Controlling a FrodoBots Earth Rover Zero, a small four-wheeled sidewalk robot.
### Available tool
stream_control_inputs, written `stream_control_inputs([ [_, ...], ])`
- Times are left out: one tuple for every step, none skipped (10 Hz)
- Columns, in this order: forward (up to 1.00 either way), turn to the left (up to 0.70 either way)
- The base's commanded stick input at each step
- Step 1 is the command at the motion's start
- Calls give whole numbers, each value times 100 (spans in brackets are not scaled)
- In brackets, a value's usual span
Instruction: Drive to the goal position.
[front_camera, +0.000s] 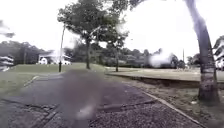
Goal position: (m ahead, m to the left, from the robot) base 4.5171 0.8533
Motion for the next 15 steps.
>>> stream_control_inputs([
  [70, 0],
  [70, 0],
  [70, 0],
  [70, 0],
  [70, 0],
  [70, 0],
  [70, 0],
  [70, 1],
  [70, 11],
  [70, 35],
  [70, 25],
  [70, 0],
  [70, 0],
  [70, 0],
  [70, 0],
])
